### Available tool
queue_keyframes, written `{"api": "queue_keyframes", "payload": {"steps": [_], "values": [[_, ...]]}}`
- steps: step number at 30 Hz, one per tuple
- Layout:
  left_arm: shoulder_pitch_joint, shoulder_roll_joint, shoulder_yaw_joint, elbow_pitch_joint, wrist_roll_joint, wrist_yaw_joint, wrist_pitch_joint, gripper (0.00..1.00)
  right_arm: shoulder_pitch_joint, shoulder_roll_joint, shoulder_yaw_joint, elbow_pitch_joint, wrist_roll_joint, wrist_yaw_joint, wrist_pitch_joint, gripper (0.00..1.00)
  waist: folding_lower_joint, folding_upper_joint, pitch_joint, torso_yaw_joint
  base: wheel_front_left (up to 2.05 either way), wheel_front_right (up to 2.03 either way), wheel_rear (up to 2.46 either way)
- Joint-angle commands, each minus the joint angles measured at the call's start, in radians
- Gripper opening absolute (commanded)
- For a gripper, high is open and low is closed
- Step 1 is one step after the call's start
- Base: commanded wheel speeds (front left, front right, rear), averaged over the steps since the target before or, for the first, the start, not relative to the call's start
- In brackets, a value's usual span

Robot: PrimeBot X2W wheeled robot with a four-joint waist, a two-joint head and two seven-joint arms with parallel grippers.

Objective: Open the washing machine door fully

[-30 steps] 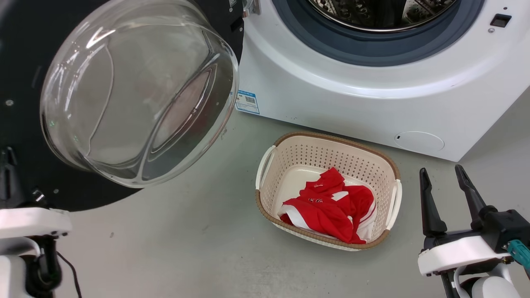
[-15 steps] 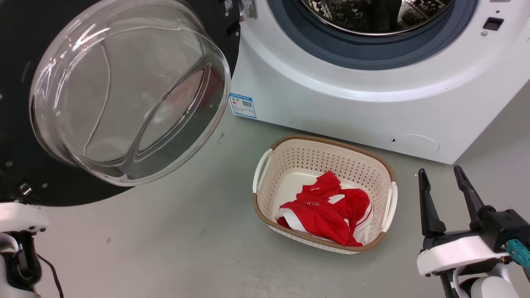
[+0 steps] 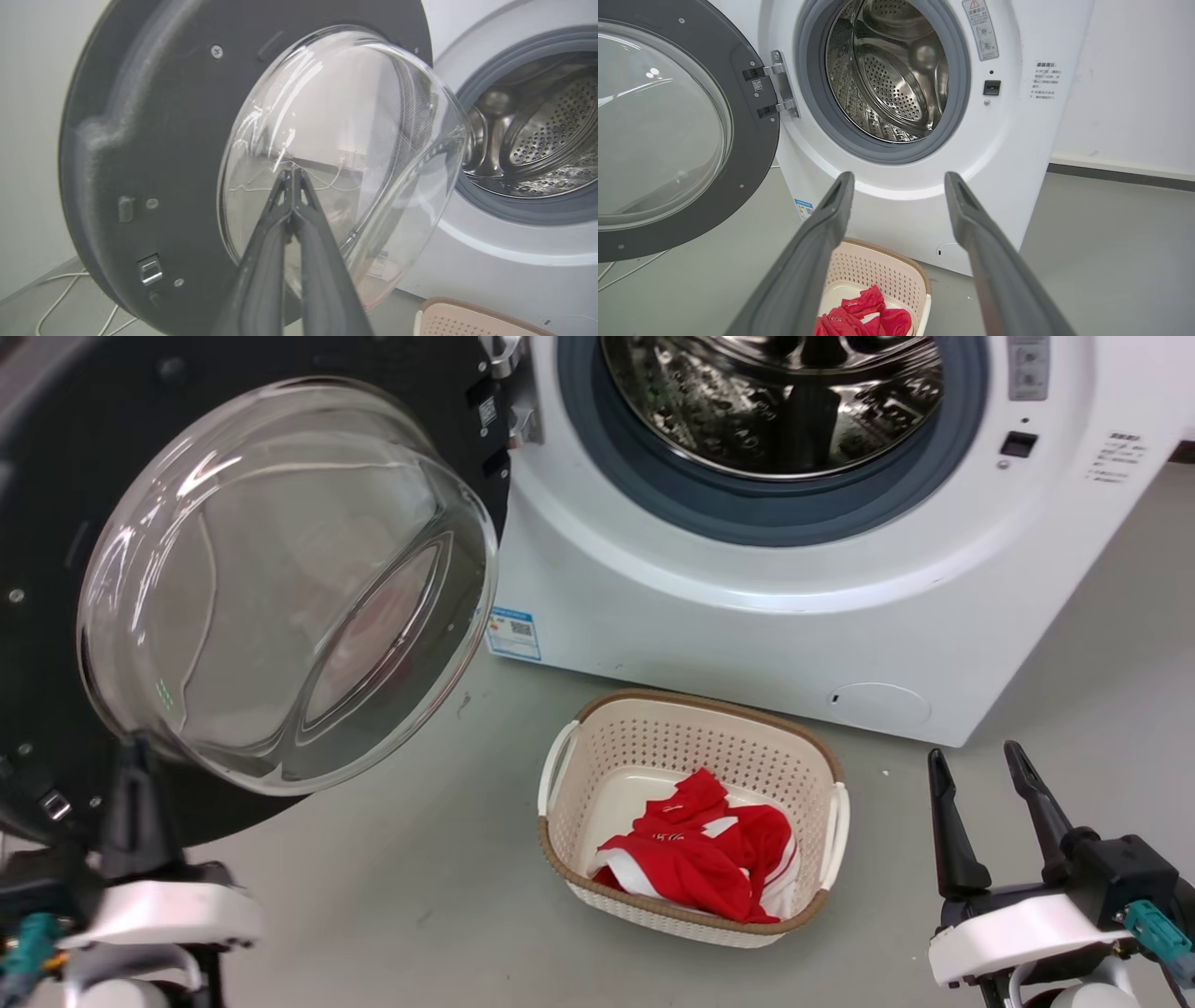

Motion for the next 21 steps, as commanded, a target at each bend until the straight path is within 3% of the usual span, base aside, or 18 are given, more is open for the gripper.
{"api": "queue_keyframes", "payload": {"steps": [1, 6, 13, 21], "values": [[0.013, -0.012, -0.018, -0.015, 0.016, -0.007, -0.002, 0.00, 0.013, 0.002, 0.000, 0.002, 0.003, -0.001, -0.005, 1.00, 0.0000, 0.0000, -0.014, -0.018, 0.00, 0.00, 0.00], [0.029, -0.056, -0.100, -0.034, 0.062, -0.033, -0.002, 0.00, 0.008, 0.002, -0.001, 0.003, 0.000, -0.001, -0.008, 1.00, 0.0000, 0.0000, -0.027, -0.057, 0.00, 0.00, 0.00], [-0.026, -0.076, -0.211, 0.021, 0.102, -0.086, -0.002, 0.00, 0.014, 0.002, -0.013, -0.003, -0.010, -0.001, -0.013, 1.00, 0.0000, 0.0000, -0.034, -0.115, 0.00, 0.00, 0.00], [-0.062, -0.096, -0.269, 0.060, 0.116, -0.103, -0.002, 0.00, 0.008, 0.002, -0.022, -0.003, -0.007, -0.001, -0.016, 1.00, 0.0000, 0.0000, -0.042, -0.195, 0.00, 0.00, 0.00]]}}
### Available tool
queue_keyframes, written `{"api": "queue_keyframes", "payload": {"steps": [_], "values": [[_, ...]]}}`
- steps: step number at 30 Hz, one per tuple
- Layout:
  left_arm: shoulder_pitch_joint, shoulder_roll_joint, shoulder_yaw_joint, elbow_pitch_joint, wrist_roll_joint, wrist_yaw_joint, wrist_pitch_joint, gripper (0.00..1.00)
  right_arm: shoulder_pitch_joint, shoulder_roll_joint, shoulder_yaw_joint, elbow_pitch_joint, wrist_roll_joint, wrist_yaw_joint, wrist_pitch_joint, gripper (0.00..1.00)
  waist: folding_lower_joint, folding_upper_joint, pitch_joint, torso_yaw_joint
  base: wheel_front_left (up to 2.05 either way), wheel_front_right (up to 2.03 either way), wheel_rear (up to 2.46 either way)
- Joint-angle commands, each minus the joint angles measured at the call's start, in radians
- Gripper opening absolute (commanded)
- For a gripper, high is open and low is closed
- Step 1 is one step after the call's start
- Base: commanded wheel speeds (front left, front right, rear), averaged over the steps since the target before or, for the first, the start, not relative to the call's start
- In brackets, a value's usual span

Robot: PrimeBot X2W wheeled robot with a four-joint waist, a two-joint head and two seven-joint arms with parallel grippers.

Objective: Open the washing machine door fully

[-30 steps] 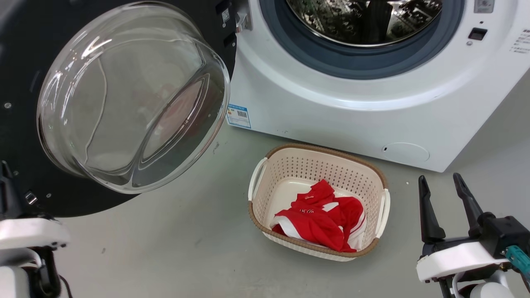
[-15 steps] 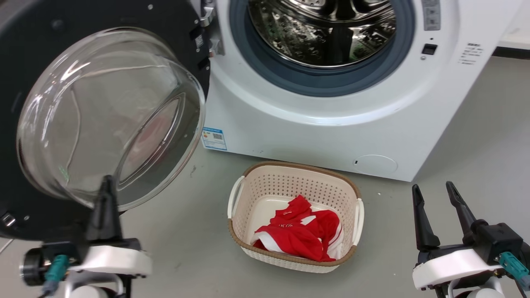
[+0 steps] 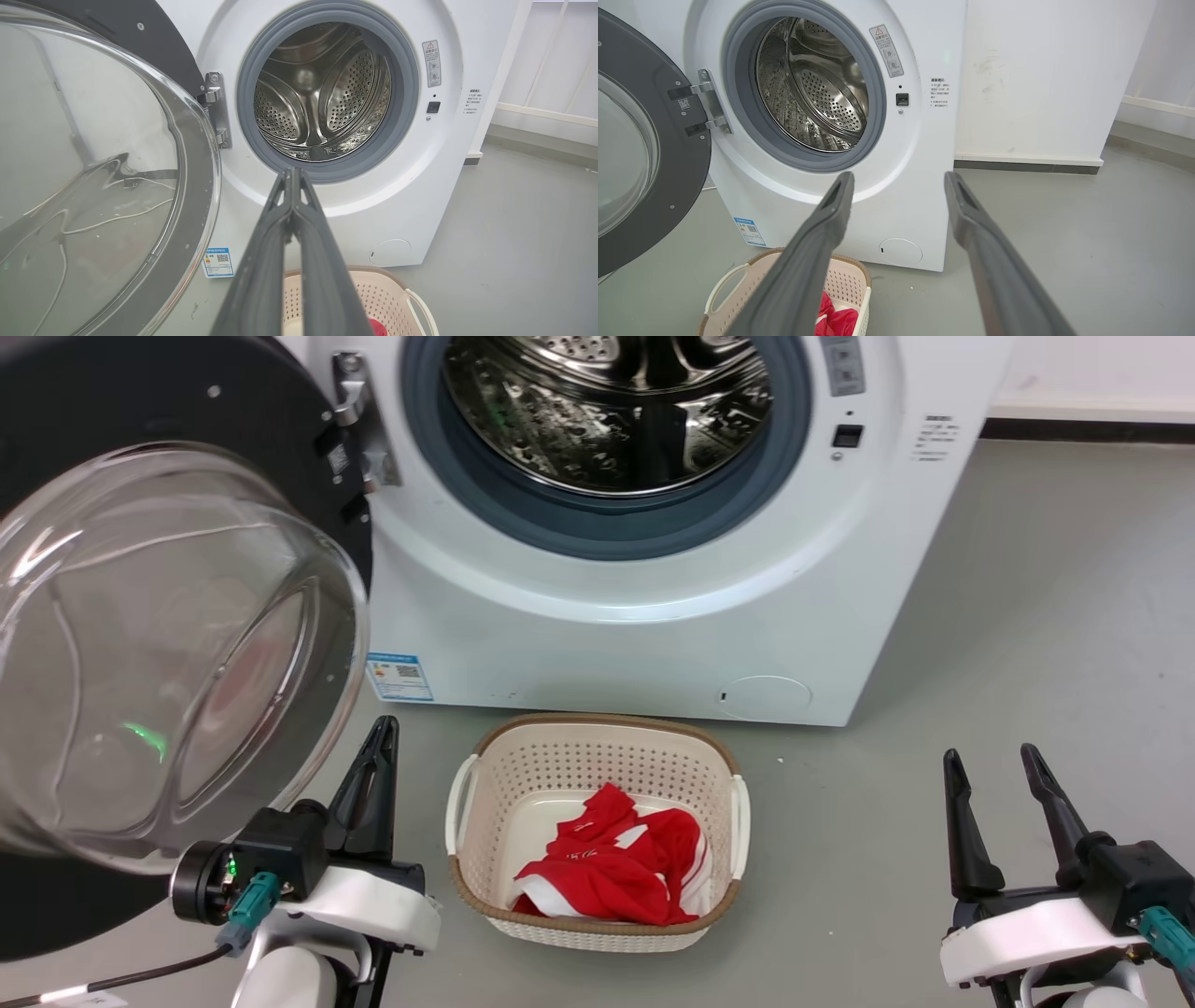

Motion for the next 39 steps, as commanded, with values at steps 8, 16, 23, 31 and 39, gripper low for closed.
{"api": "queue_keyframes", "payload": {"steps": [8, 16, 23, 31, 39], "values": [[-0.002, -0.010, -0.014, 0.017, 0.032, 0.009, -0.002, 0.98, 0.015, 0.002, -0.009, -0.002, 0.006, -0.001, -0.007, 1.00, 0.0000, 0.0000, -0.010, -0.054, 0.00, 0.00, 0.00], [0.011, -0.014, -0.008, 0.019, 0.047, 0.027, -0.002, 1.00, 0.020, 0.002, -0.009, -0.002, 0.013, -0.001, -0.010, 1.00, 0.0000, 0.0000, -0.012, -0.062, 0.00, 0.00, 0.00], [0.008, -0.017, -0.001, 0.020, 0.048, 0.027, -0.002, 1.00, 0.018, 0.002, -0.009, -0.004, 0.016, -0.001, -0.010, 1.00, 0.0000, 0.0000, -0.006, -0.060, 0.00, 0.00, 0.00], [0.003, -0.019, 0.004, 0.020, 0.054, 0.028, -0.002, 1.00, 0.015, 0.002, -0.009, 0.001, 0.017, -0.001, -0.011, 1.00, 0.0000, 0.0000, -0.007, -0.058, 0.00, 0.00, 0.00], [-0.001, -0.019, 0.009, 0.018, 0.060, 0.024, -0.002, 0.00, 0.008, 0.002, -0.007, 0.007, 0.021, -0.001, -0.011, 0.00, 0.0000, 0.0000, -0.005, -0.058, 0.00, 0.00, 0.00]]}}
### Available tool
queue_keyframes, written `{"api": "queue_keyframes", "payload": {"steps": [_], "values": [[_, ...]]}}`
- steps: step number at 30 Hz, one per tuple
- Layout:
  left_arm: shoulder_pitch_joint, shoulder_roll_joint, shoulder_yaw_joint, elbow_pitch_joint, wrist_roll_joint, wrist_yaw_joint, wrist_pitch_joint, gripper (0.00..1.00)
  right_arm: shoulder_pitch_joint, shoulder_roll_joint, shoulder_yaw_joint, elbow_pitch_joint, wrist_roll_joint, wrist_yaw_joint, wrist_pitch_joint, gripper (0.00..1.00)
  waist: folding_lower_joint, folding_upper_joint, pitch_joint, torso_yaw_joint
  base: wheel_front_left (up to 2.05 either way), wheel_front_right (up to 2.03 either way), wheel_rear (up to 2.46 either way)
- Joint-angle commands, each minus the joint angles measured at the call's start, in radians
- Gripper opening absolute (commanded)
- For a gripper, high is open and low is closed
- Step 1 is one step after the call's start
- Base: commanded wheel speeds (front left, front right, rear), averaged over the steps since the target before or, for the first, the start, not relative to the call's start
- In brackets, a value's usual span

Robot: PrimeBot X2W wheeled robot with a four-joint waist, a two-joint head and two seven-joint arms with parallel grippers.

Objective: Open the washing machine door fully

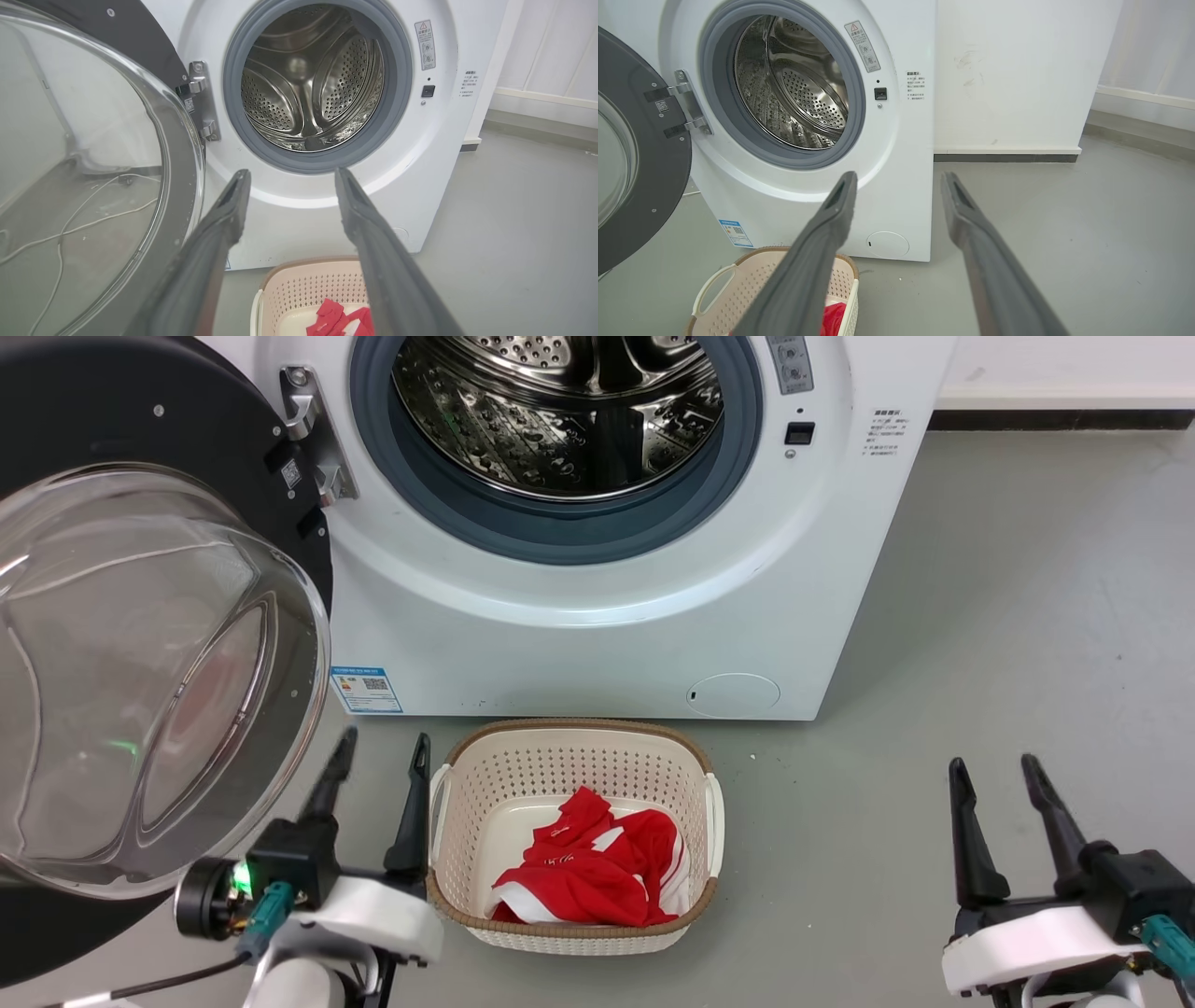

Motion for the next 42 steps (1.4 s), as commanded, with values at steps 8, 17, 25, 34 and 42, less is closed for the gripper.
{"api": "queue_keyframes", "payload": {"steps": [8, 17, 25, 34, 42], "values": [[0.009, -0.007, 0.022, 0.038, -0.096, -0.004, 0.037, 0.00, -0.001, 0.000, -0.001, 0.032, 0.100, 0.000, 0.023, 0.00, 0.0000, 0.0000, -0.002, -0.001, 0.00, 0.00, 0.00], [0.017, -0.013, 0.040, 0.031, -0.313, -0.013, 0.084, 0.00, -0.017, -0.003, -0.008, 0.047, 0.319, 0.000, 0.074, 0.00, 0.0000, 0.0000, -0.008, -0.005, 0.00, 0.00, 0.00], [0.019, -0.017, 0.055, 0.030, -0.453, -0.018, 0.116, 0.00, -0.027, -0.004, -0.013, 0.057, 0.459, 0.000, 0.107, 0.00, 0.0000, 0.0000, -0.012, -0.007, 0.00, 0.00, 0.00], [0.019, -0.021, 0.071, 0.031, -0.595, -0.024, 0.151, 0.00, -0.038, -0.004, -0.018, 0.067, 0.604, 0.000, 0.141, 0.00, 0.0000, 0.0000, -0.017, -0.010, 0.00, 0.00, 0.00], [0.020, -0.024, 0.085, 0.032, -0.711, -0.028, 0.179, 0.00, -0.045, -0.005, -0.023, 0.075, 0.720, 0.000, 0.168, 0.00, 0.0000, 0.0000, -0.021, -0.013, 0.00, 0.00, 0.00]]}}
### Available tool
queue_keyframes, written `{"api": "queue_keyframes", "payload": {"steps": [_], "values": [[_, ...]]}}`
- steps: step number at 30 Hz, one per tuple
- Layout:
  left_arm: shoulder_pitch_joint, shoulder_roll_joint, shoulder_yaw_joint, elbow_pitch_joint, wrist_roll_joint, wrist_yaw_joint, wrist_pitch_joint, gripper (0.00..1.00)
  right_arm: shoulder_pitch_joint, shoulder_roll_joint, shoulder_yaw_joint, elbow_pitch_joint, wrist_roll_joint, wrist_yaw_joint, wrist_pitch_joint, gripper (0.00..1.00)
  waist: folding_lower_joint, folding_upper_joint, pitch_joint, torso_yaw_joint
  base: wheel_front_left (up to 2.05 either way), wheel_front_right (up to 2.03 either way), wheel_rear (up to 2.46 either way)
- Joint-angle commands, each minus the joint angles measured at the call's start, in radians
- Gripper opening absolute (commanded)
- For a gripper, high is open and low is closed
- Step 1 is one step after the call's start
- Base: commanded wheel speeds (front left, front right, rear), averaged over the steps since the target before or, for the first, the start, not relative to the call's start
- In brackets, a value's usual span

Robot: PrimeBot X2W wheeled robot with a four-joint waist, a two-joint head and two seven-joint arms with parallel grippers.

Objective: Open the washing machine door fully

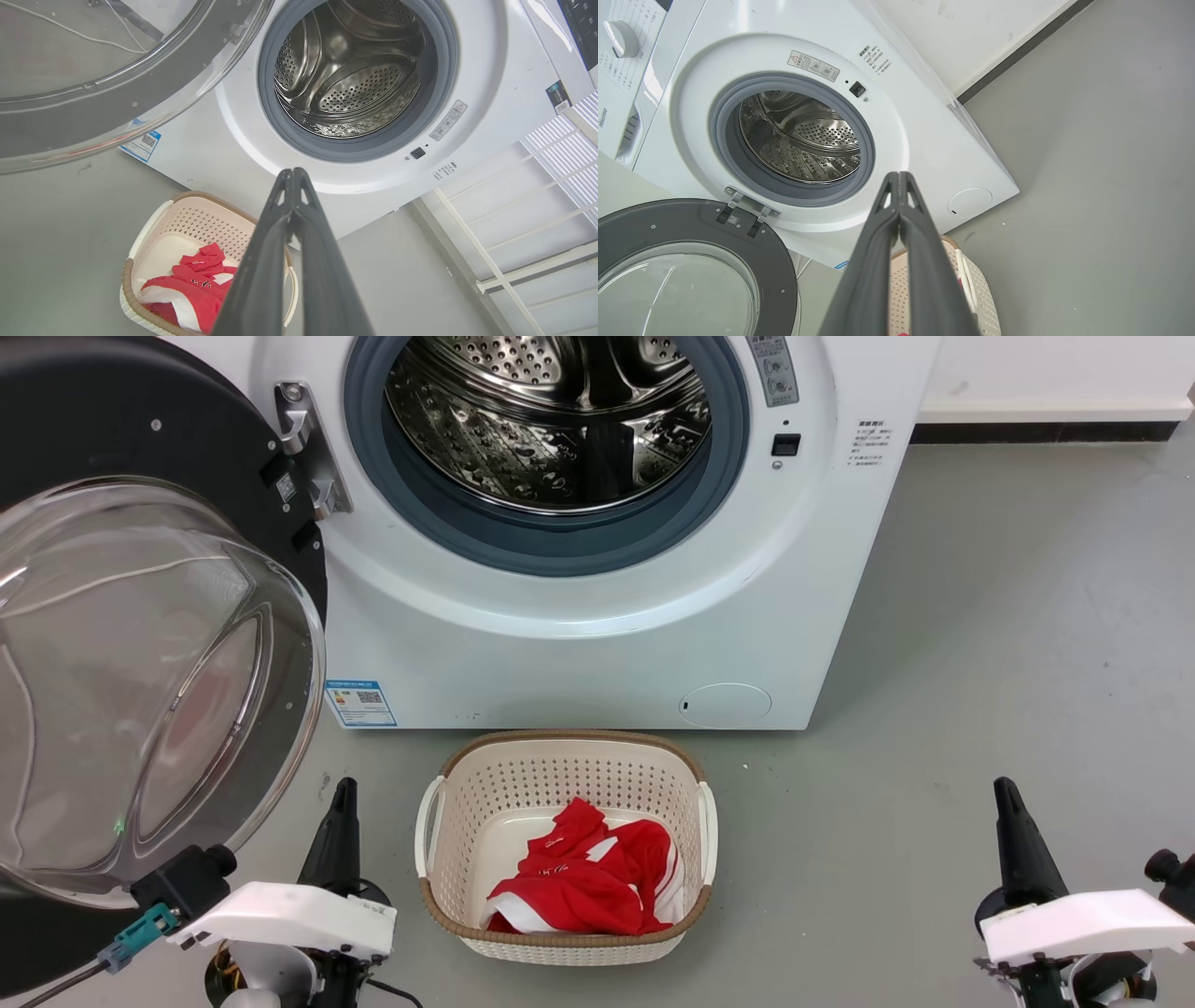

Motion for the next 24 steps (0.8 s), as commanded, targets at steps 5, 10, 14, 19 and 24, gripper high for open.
{"api": "queue_keyframes", "payload": {"steps": [5, 10, 14, 19, 24], "values": [[-0.013, -0.002, 0.015, -0.014, -0.087, -0.006, 0.021, 0.00, -0.025, -0.004, -0.005, -0.004, 0.089, 0.000, 0.019, 0.00, 0.0000, -0.0001, -0.003, -0.002, 0.00, 0.00, 0.00], [-0.013, -0.004, 0.025, -0.013, -0.176, -0.010, 0.043, 0.00, -0.032, -0.005, -0.009, 0.003, 0.178, 0.000, 0.041, 0.00, 0.0000, -0.0001, -0.006, -0.004, 0.00, 0.00, 0.00], [-0.013, -0.006, 0.031, -0.012, -0.224, -0.011, 0.055, 0.00, -0.035, -0.005, -0.011, 0.006, 0.227, 0.000, 0.053, 0.00, 0.0000, -0.0001, -0.008, -0.005, 0.00, 0.00, 0.00], [-0.013, -0.007, 0.038, -0.011, -0.282, -0.014, 0.070, 0.00, -0.040, -0.005, -0.013, 0.011, 0.285, 0.000, 0.067, 0.00, 0.0000, -0.0001, -0.011, -0.007, 0.00, 0.00, 0.00], [-0.013, -0.009, 0.045, -0.011, -0.337, -0.017, 0.084, 0.00, -0.043, -0.004, -0.016, 0.015, 0.341, 0.000, 0.080, 0.00, 0.0000, -0.0001, -0.014, -0.008, 0.00, 0.00, 0.00]]}}
